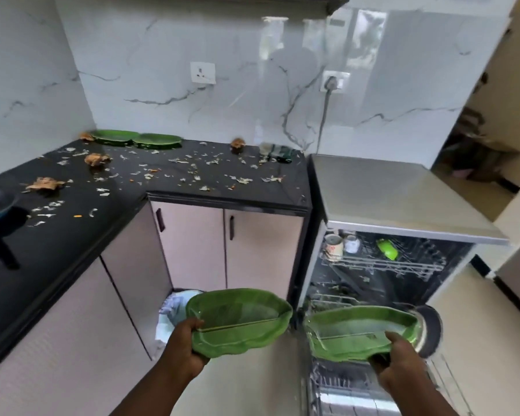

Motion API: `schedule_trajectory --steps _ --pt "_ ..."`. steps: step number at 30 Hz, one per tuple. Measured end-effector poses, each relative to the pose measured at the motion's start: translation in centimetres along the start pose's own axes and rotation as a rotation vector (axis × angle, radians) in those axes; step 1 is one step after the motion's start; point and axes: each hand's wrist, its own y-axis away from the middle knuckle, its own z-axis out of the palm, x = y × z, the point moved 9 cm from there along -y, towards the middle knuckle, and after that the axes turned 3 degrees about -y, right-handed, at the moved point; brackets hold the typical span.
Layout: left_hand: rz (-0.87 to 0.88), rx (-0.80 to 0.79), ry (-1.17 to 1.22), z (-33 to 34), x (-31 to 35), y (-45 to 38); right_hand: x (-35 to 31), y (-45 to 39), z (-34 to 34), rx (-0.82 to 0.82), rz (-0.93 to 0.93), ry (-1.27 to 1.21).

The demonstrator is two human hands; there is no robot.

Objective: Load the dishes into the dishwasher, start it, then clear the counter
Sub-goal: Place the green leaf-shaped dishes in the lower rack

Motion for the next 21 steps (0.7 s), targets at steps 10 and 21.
schedule_trajectory --steps 10,21 --pt "-0.119 0.094 -0.147 7.4 -22.6 3.1 -10.6 -1.5 -26.0 0.217 -0.09 -0.142" --pt "-0.162 0.255 -0.403 9.5 -31.3 8.3 -11.9 -6.9 -36.8 0.265 0.013 -0.017"
